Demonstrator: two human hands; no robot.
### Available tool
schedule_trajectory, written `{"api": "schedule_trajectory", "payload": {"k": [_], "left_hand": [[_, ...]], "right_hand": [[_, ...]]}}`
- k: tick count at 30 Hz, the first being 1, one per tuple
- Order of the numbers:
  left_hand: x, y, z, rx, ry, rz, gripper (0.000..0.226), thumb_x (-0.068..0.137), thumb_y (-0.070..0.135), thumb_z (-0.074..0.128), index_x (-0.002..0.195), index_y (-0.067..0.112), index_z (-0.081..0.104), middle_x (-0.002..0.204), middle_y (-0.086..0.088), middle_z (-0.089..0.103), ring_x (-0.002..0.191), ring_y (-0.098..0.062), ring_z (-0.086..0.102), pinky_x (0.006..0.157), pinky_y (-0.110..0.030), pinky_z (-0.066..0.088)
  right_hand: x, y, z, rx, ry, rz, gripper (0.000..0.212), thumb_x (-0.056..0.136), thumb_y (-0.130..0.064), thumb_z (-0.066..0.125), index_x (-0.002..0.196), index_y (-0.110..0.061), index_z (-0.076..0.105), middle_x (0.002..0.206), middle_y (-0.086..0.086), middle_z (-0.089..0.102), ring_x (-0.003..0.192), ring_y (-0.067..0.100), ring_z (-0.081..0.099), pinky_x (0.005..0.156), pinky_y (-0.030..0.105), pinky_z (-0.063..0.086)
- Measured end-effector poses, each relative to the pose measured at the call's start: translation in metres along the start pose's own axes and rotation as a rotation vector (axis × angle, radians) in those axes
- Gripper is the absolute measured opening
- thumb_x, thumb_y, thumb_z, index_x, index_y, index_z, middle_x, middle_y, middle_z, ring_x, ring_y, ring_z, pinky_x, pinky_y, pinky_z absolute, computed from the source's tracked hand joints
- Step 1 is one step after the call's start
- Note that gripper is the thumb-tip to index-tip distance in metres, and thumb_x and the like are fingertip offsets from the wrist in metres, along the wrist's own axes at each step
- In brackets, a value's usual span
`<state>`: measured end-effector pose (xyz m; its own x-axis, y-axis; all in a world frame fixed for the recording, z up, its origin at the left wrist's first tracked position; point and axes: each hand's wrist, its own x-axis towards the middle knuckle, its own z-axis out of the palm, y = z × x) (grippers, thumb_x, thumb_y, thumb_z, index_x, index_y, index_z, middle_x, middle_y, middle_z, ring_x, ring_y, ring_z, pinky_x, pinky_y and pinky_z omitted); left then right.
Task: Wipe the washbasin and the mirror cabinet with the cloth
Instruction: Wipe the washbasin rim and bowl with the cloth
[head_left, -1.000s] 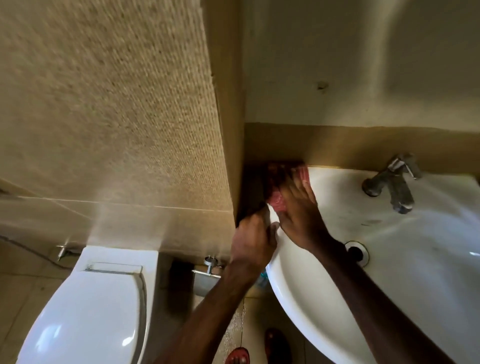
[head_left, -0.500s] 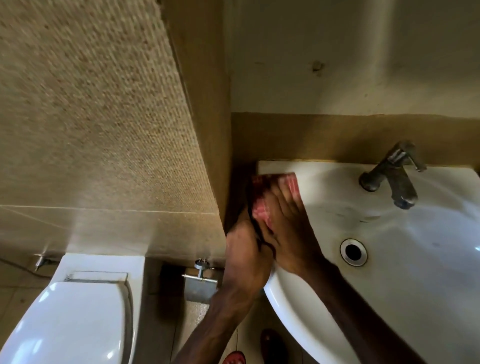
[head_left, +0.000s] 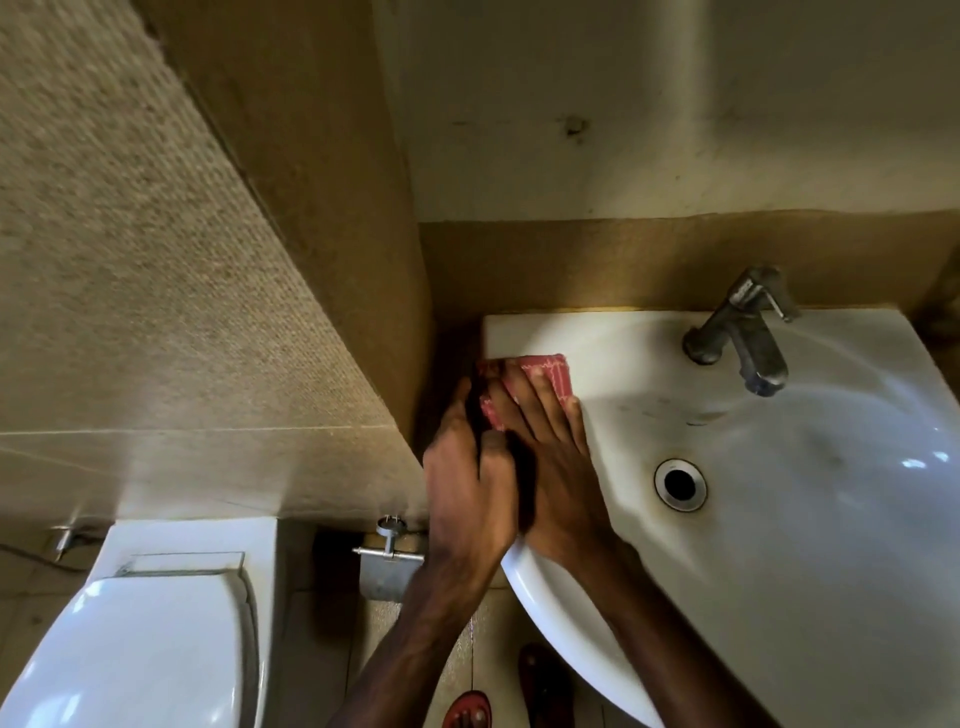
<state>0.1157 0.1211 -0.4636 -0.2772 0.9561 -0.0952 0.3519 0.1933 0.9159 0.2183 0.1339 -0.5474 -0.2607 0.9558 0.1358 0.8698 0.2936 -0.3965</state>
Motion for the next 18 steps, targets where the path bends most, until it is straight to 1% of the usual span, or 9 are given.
{"api": "schedule_trajectory", "payload": {"k": [1,3,6,8,9,12,14,16,18], "left_hand": [[0.002,0.002,0.001,0.005,0.001,-0.004,0.069,0.081,0.022,0.041,0.149,0.01,0.05,0.146,0.002,0.056,0.132,-0.004,0.047,0.106,-0.007,0.031],[0.005,0.003,0.004,0.015,-0.008,-0.016,0.067,0.083,0.024,0.042,0.148,0.011,0.051,0.148,0.0,0.057,0.133,-0.005,0.047,0.103,-0.002,0.029],[0.01,0.003,0.009,0.045,-0.02,-0.018,0.064,0.086,0.023,0.042,0.147,0.01,0.051,0.146,-0.001,0.057,0.126,-0.001,0.045,0.09,0.012,0.022],[0.012,0.001,0.013,0.07,-0.023,-0.013,0.053,0.093,0.017,0.045,0.145,0.009,0.053,0.144,-0.003,0.059,0.123,-0.001,0.046,0.085,0.014,0.021],[0.012,0.0,0.014,0.077,-0.019,-0.019,0.047,0.099,0.013,0.046,0.145,0.009,0.053,0.145,-0.003,0.058,0.124,-0.002,0.046,0.087,0.012,0.022],[0.013,-0.006,0.014,0.063,-0.007,-0.042,0.046,0.103,0.009,0.047,0.149,0.01,0.05,0.152,-0.003,0.053,0.139,-0.011,0.046,0.102,-0.003,0.025],[0.013,-0.009,0.014,0.071,-0.003,-0.04,0.046,0.104,0.01,0.046,0.149,0.01,0.049,0.153,-0.003,0.052,0.141,-0.014,0.045,0.105,-0.007,0.025],[0.013,-0.01,0.015,0.111,0.008,-0.017,0.043,0.105,0.01,0.045,0.148,0.01,0.051,0.15,-0.005,0.055,0.135,-0.009,0.047,0.1,0.001,0.024],[0.012,-0.01,0.018,0.146,0.011,0.024,0.04,0.105,0.009,0.044,0.144,0.008,0.054,0.144,-0.007,0.06,0.122,-0.005,0.048,0.088,0.011,0.021]], "right_hand": [[0.006,0.003,-0.001,-0.014,0.001,0.002,0.072,0.097,-0.049,0.028,0.165,-0.027,0.021,0.175,-0.005,0.01,0.162,0.014,-0.004,0.131,0.043,-0.001],[0.028,0.01,-0.004,-0.054,0.015,0.01,0.072,0.096,-0.05,0.027,0.164,-0.024,0.026,0.173,0.001,0.022,0.162,0.017,0.004,0.131,0.047,0.005],[0.06,0.014,-0.008,-0.102,0.005,0.078,0.074,0.098,-0.056,0.018,0.164,-0.022,0.027,0.17,0.004,0.03,0.161,0.023,0.014,0.13,0.05,0.011],[0.066,0.011,-0.009,-0.096,0.009,0.112,0.075,0.099,-0.057,0.016,0.164,-0.022,0.027,0.17,0.004,0.03,0.162,0.023,0.014,0.13,0.051,0.011],[0.063,0.011,-0.008,-0.091,0.017,0.116,0.073,0.1,-0.055,0.019,0.164,-0.022,0.027,0.171,0.004,0.029,0.162,0.023,0.014,0.13,0.051,0.01],[0.034,0.006,-0.001,-0.069,0.049,0.089,0.069,0.101,-0.046,0.036,0.165,-0.023,0.026,0.173,0.002,0.02,0.162,0.02,0.007,0.131,0.052,0.01],[0.014,0.003,0.003,-0.07,0.045,0.066,0.069,0.101,-0.045,0.036,0.166,-0.024,0.023,0.175,-0.003,0.01,0.162,0.016,-0.001,0.132,0.048,0.004],[0.008,0.006,0.003,-0.078,0.036,0.029,0.069,0.102,-0.047,0.033,0.166,-0.027,0.019,0.175,-0.006,0.007,0.162,0.013,-0.004,0.132,0.045,0.002],[0.017,0.016,-0.002,-0.058,0.029,0.001,0.067,0.102,-0.047,0.031,0.166,-0.027,0.021,0.175,-0.005,0.013,0.162,0.014,0.0,0.131,0.047,0.006]]}}
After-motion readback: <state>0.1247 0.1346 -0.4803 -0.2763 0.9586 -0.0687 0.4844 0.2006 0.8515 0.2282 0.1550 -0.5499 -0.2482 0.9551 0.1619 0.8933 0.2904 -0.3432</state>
